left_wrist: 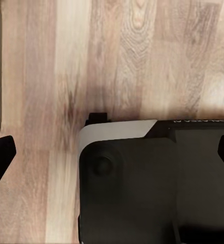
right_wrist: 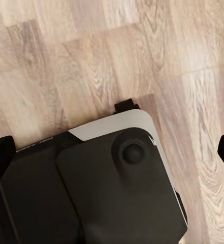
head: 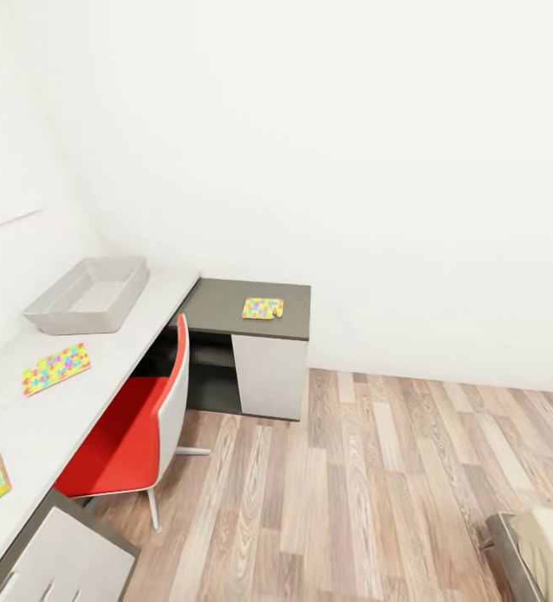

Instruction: Put all the toys in the child's room - the three board games (two on the bed and one on the table), the two jigsaw puzzles on the table, and the tennis ball on the table - inside the toy box on the table in the child's room.

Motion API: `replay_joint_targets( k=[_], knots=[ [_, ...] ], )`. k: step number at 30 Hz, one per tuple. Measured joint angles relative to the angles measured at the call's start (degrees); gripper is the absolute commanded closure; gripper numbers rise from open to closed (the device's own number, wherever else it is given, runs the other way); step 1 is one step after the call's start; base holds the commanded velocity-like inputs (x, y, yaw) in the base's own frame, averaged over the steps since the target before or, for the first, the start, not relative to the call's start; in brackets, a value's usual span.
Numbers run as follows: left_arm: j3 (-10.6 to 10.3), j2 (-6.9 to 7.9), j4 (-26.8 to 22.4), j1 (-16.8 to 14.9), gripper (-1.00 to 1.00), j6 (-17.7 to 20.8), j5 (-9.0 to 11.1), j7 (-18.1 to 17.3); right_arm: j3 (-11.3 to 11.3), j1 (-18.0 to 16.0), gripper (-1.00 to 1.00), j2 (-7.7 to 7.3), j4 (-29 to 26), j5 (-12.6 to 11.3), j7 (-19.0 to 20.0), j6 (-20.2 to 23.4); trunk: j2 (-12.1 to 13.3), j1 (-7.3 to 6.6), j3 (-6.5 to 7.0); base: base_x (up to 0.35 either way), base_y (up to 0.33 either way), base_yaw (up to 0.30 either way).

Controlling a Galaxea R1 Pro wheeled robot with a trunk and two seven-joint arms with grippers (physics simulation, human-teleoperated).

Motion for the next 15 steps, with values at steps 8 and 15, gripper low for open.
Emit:
replay_joint_targets(
  k=[8,15],
  knots=[
    [0.0,-0.03,0.0,0.0,-1.0,0.0,0.0,0.0,0.0,0.0,-1.0,0.0,0.0,0.0,0.0,0.0,0.0,0.0,0.0,0.206,0.001,0.0],
    [0.0,-0.04,0.0,0.0,-1.0,0.0,0.0,0.0,0.0,0.0,-1.0,0.0,0.0,0.0,0.0,0.0,0.0,0.0,0.0,0.193,0.0,0.0]
  ],
)
